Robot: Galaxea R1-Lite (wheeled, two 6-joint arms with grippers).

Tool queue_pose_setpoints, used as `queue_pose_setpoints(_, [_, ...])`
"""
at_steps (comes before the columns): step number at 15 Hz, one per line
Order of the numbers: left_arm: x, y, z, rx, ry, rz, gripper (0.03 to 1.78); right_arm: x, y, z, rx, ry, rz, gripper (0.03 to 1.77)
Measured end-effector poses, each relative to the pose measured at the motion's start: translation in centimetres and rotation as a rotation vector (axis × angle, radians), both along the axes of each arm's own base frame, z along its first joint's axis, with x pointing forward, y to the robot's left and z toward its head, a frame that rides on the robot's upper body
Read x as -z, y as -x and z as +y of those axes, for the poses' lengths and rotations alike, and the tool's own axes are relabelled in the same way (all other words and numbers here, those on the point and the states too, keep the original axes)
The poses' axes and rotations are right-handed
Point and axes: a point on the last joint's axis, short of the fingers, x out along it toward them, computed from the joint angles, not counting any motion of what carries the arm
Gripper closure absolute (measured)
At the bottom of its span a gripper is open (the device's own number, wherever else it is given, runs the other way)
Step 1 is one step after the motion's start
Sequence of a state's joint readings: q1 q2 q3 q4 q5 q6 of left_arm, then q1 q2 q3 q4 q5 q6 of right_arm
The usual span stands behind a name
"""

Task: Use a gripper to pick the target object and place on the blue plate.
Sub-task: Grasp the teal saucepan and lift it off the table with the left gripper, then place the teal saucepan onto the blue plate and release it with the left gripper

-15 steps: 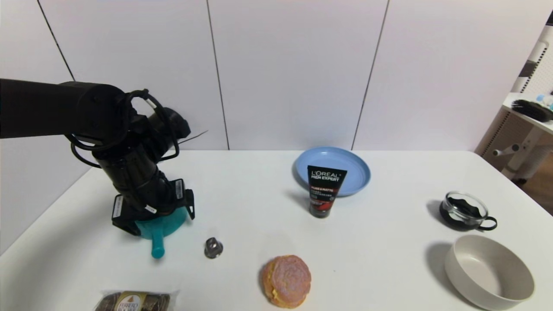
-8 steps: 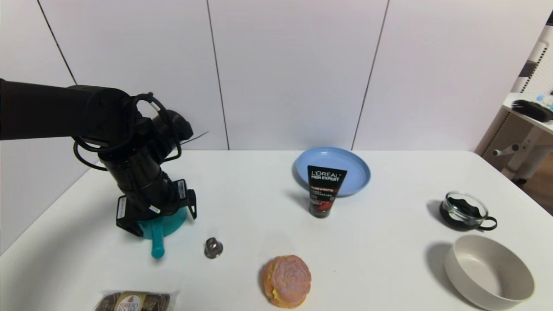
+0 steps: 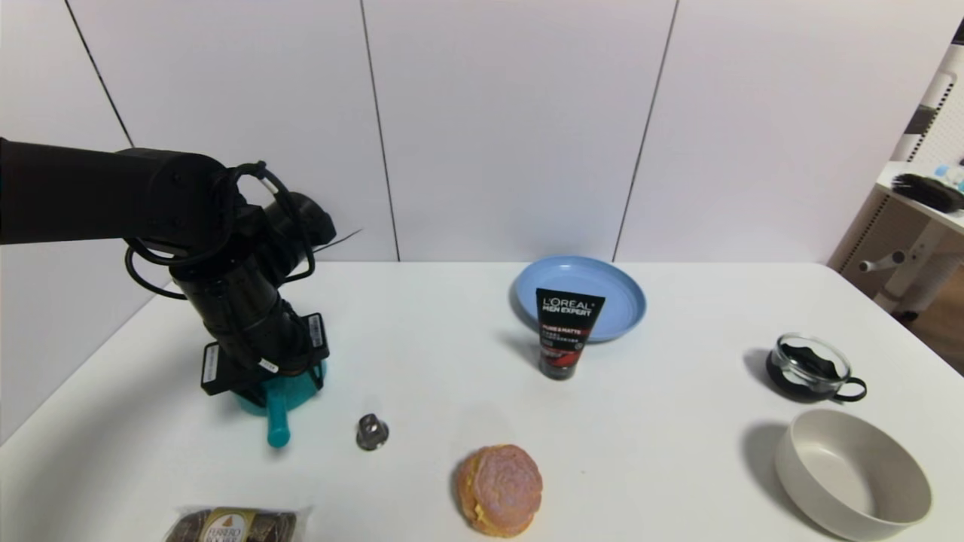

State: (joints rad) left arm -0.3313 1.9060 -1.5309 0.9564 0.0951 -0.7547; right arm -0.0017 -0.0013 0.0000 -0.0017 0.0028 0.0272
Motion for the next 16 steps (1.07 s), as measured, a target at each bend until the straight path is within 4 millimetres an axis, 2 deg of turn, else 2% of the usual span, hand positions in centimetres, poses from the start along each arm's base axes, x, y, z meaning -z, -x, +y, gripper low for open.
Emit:
queue_pose_setpoints(2, [0.0, 0.0, 0.0, 0.000, 0.000, 0.000, 1.05, 0.0, 0.0, 0.0, 0.000, 0.000, 0.000, 0.10])
queue_pose_setpoints(3, [0.0, 0.0, 0.0, 0.000, 0.001, 0.001, 1.41, 0.0, 0.0, 0.0, 0.000, -0.001, 0.000, 0.10])
queue_pose_setpoints(4, [0.0, 0.0, 0.0, 0.000, 0.001, 0.000, 1.53, 0.0, 0.0, 0.0, 0.000, 0.000, 0.000, 0.10])
queue_pose_setpoints(12, [-0.2, 0.5, 0.2, -0.001, 0.000, 0.002, 1.53, 0.0, 0.0, 0.0, 0.000, 0.000, 0.000, 0.10])
queue_pose_setpoints(16, [-1.8, 1.2, 0.4, 0.029, 0.014, -0.056, 1.53, 0.0, 0.0, 0.0, 0.000, 0.000, 0.000, 0.10])
